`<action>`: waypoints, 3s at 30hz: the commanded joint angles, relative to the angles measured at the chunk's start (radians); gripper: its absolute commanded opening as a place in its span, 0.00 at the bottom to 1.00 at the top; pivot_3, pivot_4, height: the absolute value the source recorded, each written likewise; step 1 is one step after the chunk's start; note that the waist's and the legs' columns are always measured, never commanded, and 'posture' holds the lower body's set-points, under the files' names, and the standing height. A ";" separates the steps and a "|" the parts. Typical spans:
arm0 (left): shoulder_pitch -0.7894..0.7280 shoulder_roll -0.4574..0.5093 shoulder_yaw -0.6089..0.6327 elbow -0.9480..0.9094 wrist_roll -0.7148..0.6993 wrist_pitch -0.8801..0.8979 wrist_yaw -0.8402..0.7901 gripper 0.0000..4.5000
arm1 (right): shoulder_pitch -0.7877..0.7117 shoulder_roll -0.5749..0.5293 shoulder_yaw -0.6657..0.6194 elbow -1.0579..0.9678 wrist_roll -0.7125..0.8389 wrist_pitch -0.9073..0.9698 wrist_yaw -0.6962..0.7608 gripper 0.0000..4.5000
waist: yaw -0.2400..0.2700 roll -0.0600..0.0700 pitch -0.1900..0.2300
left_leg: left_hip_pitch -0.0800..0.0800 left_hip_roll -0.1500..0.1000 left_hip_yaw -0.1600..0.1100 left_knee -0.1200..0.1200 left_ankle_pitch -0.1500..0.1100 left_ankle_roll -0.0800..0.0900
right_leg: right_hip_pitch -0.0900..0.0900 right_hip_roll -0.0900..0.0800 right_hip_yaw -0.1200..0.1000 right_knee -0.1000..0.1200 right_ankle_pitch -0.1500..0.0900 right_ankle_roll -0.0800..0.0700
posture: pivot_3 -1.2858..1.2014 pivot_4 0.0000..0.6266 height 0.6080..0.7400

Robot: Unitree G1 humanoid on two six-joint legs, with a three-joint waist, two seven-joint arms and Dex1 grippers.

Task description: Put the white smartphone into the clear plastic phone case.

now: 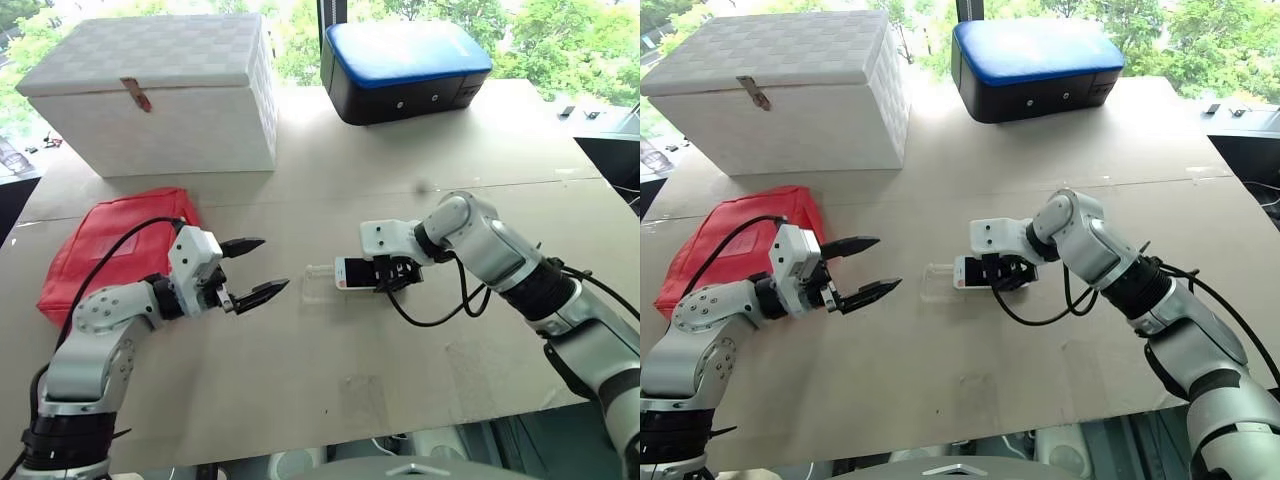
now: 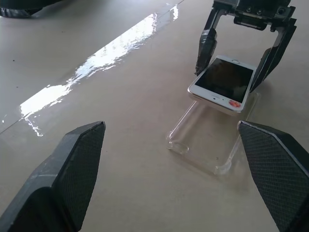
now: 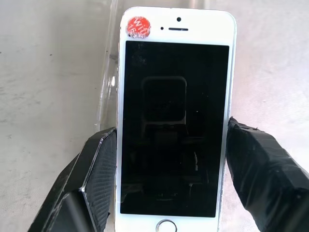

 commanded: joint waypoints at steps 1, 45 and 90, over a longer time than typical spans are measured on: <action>0.003 0.002 0.013 -0.020 -0.003 -0.019 -0.002 1.00 | -0.041 -0.001 -0.033 -0.068 0.027 0.071 0.024 0.64 | 0.000 0.000 0.000 | 0.000 0.000 0.000 0.000 0.000 0.000 | 0.000 0.000 0.000 0.000 0.000 0.000 | 0.52 0.24 1.00; 0.030 -0.005 0.006 -0.005 0.012 -0.057 -0.023 1.00 | -0.038 -0.012 0.068 -0.168 0.036 0.279 -0.053 0.99 | 0.000 0.000 0.000 | 0.000 0.000 -0.001 0.000 0.000 0.000 | 0.000 0.000 0.000 0.000 0.000 0.000 | 0.52 0.24 1.00; 0.101 0.010 0.076 -0.123 -0.055 -0.011 0.004 1.00 | 0.151 0.168 0.052 0.293 0.061 -0.090 -0.210 0.01 | 0.001 0.004 -0.016 | 0.018 0.000 -0.003 -0.001 -0.004 0.003 | 0.017 -0.003 0.000 -0.001 -0.005 0.000 | 0.52 0.24 1.00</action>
